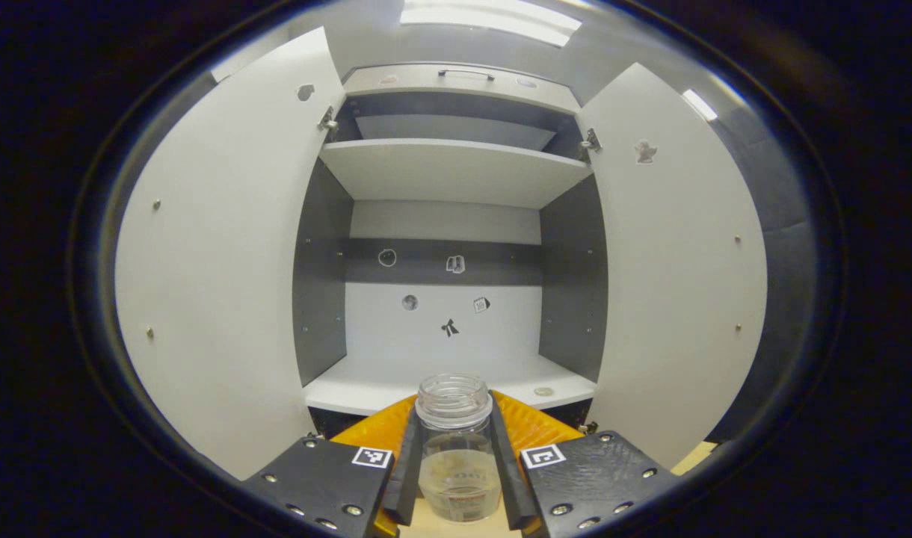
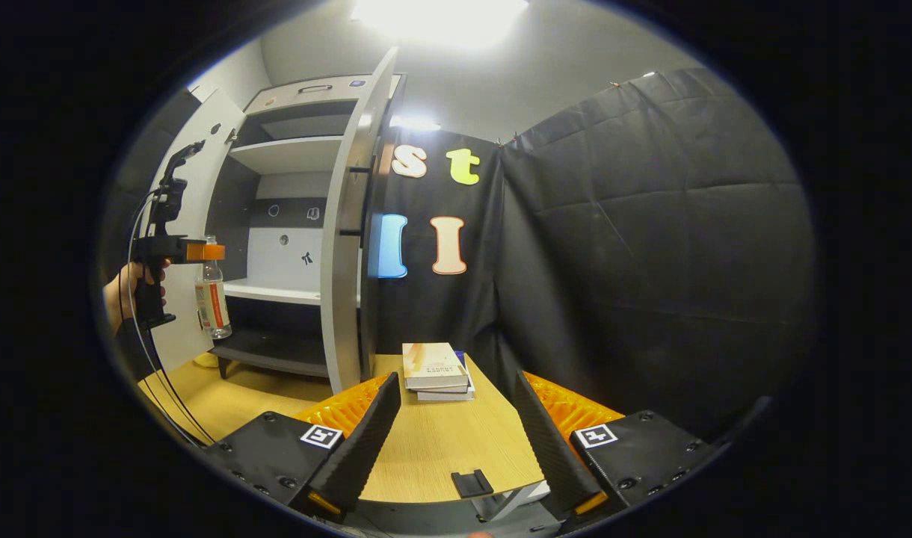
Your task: Grasp the bottle in the cabinet with the left hand and place it on the coaster, then close the right door with the right hand and the left door with the left hand.
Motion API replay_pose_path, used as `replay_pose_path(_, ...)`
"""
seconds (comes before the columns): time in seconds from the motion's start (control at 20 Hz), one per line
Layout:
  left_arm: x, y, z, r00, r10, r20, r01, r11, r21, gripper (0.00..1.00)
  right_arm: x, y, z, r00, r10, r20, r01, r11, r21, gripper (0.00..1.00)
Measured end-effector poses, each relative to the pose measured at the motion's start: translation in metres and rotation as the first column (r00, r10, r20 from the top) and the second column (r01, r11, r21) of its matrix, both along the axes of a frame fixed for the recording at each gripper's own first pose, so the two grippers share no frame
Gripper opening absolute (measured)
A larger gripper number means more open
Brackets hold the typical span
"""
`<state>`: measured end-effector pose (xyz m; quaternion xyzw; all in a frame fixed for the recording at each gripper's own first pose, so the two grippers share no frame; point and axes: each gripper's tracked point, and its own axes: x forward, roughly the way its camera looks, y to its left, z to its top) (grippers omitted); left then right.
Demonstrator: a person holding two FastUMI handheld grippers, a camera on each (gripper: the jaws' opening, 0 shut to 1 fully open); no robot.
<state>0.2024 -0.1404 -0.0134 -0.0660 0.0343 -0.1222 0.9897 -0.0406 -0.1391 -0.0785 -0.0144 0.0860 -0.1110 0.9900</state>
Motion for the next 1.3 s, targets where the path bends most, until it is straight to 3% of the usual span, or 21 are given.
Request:
replay_pose_path(0.4, -0.028, 0.004, -0.043, 1.000, 0.007, -0.021, -0.007, 1.000, 0.000, 0.48, -0.007, 0.010, -0.008, 0.999, 0.042, -0.009, -0.042, 0.999, -0.002, 0.94)
replay_pose_path(1.3, -0.069, -0.019, -0.151, 0.993, -0.045, -0.107, 0.044, 0.999, -0.013, 0.48, -0.017, 0.004, -0.029, 0.996, 0.055, -0.068, -0.057, 0.998, -0.027, 0.97)
